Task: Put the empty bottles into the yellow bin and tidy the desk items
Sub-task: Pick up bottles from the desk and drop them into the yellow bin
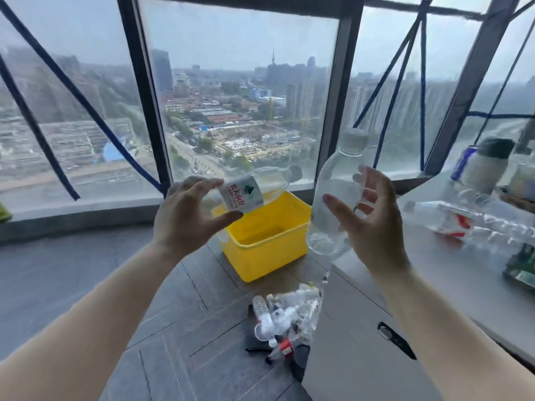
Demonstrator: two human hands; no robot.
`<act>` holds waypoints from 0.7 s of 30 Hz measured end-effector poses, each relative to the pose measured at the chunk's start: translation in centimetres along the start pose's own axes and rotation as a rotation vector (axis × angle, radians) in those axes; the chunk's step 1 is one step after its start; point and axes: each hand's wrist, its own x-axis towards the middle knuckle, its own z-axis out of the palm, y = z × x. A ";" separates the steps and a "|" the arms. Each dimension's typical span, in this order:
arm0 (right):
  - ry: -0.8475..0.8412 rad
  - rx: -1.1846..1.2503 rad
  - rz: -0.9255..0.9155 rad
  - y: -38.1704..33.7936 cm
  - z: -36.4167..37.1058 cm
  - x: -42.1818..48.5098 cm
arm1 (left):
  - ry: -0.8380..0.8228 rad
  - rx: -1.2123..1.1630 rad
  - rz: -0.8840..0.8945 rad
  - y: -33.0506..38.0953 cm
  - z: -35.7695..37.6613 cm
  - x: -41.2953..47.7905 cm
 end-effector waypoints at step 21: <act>0.139 0.065 -0.044 8.1 14.7 15.4 | 0.042 -0.085 0.039 -9.2 9.7 19.7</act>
